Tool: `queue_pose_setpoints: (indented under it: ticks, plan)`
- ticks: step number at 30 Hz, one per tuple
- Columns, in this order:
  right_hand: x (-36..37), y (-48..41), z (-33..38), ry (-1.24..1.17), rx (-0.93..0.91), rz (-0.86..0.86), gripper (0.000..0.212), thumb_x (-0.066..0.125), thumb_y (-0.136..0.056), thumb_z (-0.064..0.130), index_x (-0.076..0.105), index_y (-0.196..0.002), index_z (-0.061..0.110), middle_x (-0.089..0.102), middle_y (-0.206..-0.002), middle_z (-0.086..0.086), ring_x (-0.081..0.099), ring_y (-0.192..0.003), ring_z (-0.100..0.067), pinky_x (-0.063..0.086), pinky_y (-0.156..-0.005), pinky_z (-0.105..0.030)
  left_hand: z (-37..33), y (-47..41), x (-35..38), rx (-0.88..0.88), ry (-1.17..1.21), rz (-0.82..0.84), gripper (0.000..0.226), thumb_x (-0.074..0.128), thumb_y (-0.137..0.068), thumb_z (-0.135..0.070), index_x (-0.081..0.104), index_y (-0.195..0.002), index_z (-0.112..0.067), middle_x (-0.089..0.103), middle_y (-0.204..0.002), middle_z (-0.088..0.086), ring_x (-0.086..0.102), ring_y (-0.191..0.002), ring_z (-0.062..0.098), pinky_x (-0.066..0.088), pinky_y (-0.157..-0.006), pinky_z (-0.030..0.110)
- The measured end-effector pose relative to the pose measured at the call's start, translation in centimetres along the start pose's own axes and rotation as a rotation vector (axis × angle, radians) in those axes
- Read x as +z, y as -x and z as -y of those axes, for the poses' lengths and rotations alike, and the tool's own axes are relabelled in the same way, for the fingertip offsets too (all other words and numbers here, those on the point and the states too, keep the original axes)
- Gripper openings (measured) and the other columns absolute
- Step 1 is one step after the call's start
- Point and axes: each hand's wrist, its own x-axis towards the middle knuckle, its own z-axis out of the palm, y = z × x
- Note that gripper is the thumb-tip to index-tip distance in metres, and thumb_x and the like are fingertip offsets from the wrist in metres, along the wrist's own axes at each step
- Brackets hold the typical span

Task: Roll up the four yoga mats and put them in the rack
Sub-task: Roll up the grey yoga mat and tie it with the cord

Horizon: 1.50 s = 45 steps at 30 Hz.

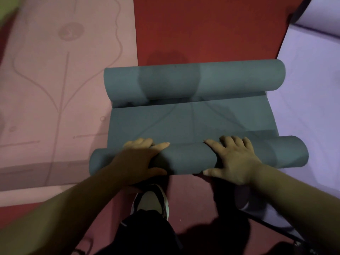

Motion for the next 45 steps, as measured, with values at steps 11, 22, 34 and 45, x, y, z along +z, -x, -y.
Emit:
queue_pose_setpoints:
  ticks: [11,22,34,45]
  plan:
    - [-0.9,-1.8,-0.5,-0.033,-0.006,0.028,0.113,0.022,-0.051,0.101,0.011,-0.152,0.052,0.038,-0.148,0.001,0.035,-0.138,-0.029,0.021,-0.115,-0.052,-0.6,0.1,0.9,0.039,-0.147,-0.137,0.094,0.046,-0.073,-0.085,0.041,-0.150,-0.032,0.063,-0.119,0.007,0.063,-0.100,0.031,0.048,-0.080,0.043]
    - [-0.1,-1.0,-0.1,0.002,0.044,-0.096,0.110,0.013,-0.058,0.100,0.006,-0.155,0.050,0.031,-0.156,-0.006,0.025,-0.145,-0.032,0.011,-0.121,-0.055,0.5,-1.6,-0.6,-0.041,-0.055,0.021,0.098,0.035,-0.068,-0.093,0.026,-0.155,-0.047,0.056,-0.123,-0.008,0.056,-0.113,0.021,0.041,-0.086,0.039]
    - [-1.1,-2.0,-0.6,-0.034,0.028,-0.063,0.111,0.014,-0.057,0.101,0.006,-0.155,0.049,0.029,-0.158,-0.004,0.023,-0.146,-0.031,0.013,-0.121,-0.053,0.1,-1.6,-0.1,-0.067,-0.102,-0.084,0.092,0.038,-0.073,-0.090,0.040,-0.151,-0.041,0.059,-0.124,-0.006,0.058,-0.112,0.023,0.042,-0.083,0.040]
    - [-1.2,-2.7,-0.8,-0.013,0.049,-0.081,0.113,0.013,-0.053,0.100,0.010,-0.154,0.048,0.030,-0.156,-0.005,0.023,-0.145,-0.031,0.011,-0.121,-0.054,0.2,-2.3,-0.7,-0.070,-0.109,-0.073,0.094,0.035,-0.073,-0.088,0.035,-0.154,-0.041,0.055,-0.135,0.002,0.054,-0.122,0.026,0.039,-0.093,0.042]
